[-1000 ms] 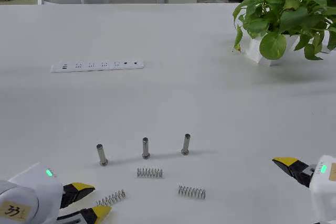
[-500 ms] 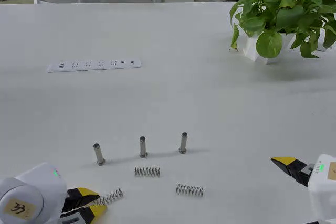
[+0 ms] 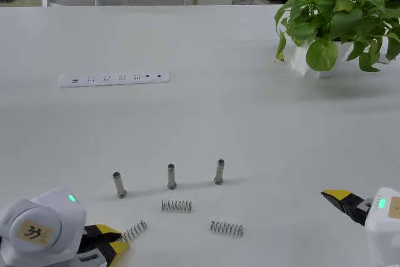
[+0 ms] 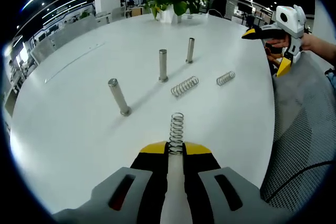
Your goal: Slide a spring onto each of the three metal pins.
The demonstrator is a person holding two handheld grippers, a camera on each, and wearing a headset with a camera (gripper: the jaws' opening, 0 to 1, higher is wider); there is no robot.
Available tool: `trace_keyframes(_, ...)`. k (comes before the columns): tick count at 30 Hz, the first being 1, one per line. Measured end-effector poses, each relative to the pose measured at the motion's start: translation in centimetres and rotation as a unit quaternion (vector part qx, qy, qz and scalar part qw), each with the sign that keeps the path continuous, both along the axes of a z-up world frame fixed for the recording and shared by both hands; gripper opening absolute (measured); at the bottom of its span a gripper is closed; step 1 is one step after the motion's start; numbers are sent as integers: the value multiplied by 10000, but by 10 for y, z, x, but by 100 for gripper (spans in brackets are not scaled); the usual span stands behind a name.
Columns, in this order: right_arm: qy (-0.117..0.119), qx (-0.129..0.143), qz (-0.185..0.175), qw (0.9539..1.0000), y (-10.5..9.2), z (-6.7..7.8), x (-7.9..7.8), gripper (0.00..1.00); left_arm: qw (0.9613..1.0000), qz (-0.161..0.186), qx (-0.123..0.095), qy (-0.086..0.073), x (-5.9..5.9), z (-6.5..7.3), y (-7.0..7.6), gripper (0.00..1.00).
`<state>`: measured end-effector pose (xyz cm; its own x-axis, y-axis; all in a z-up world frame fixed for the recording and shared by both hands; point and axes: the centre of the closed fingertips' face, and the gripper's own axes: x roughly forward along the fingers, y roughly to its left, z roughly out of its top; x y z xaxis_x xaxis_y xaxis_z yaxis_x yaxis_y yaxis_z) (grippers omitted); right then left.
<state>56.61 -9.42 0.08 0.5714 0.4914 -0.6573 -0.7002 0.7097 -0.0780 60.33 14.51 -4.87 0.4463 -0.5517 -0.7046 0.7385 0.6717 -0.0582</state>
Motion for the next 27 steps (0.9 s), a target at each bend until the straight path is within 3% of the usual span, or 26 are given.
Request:
trace_keyframes(6, 1, -22, 58, 10000, 1, 1, 0, 100, 9998, 75, -208, -8, -1, 4, -1, 6)
trace_keyframes(12, 17, -35, 179, 9998, 6, 2, 1, 100, 9988, -43, -440, -197, -2, 24, -13, 6)
trace_keyframes(17, 4, -11, 314, 9995, 14, 7, 3, 100, 9971, -352, -485, -465, -4, 41, -26, 6)
trace_keyframes(27, -34, 131, 641, 9979, 34, 19, 6, 98, 9926, -860, -614, -591, -11, 61, -42, 6)
